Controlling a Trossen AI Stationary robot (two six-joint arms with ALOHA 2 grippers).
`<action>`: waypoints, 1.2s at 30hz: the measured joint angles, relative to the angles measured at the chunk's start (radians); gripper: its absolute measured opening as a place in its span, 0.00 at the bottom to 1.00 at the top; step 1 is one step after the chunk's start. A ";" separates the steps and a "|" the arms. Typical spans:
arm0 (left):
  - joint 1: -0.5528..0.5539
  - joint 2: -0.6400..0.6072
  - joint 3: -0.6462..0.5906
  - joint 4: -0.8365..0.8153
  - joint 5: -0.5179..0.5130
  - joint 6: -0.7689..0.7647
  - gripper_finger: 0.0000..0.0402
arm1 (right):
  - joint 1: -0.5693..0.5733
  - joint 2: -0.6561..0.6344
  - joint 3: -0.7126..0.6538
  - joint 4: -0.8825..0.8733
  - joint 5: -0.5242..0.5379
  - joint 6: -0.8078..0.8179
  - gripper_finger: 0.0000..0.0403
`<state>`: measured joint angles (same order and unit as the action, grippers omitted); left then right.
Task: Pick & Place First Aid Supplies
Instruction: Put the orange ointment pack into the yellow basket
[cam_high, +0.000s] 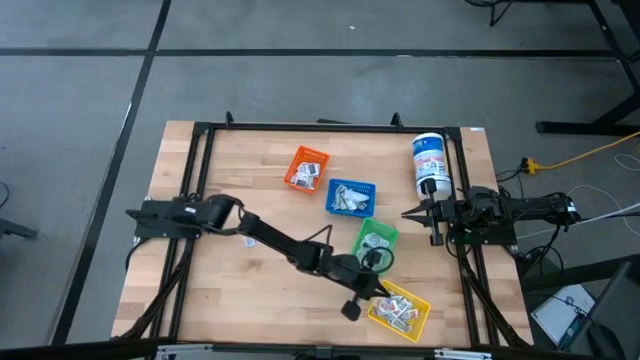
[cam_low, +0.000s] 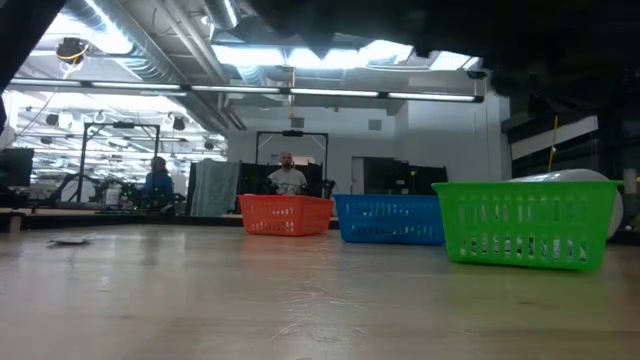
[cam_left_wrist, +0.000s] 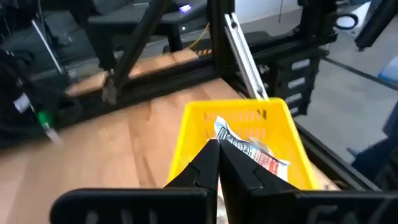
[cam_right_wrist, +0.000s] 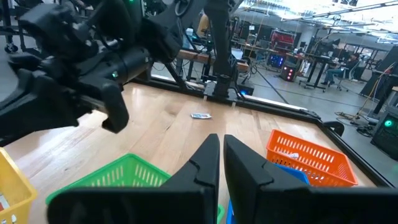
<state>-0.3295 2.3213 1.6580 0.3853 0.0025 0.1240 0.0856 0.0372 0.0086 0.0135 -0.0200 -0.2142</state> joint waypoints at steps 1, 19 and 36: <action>0.003 0.014 0.025 -0.005 0.000 0.012 0.00 | 0.000 0.000 0.000 0.000 0.000 0.000 0.06; 0.012 0.043 0.063 -0.084 -0.008 -0.005 0.05 | 0.000 0.000 0.000 0.000 0.000 0.000 0.06; 0.013 -0.031 0.063 -0.243 -0.068 -0.008 0.28 | 0.000 0.000 0.000 0.000 0.000 0.000 0.06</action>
<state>-0.3165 2.2906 1.7210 0.1425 -0.0652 0.1160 0.0856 0.0372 0.0087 0.0139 -0.0196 -0.2139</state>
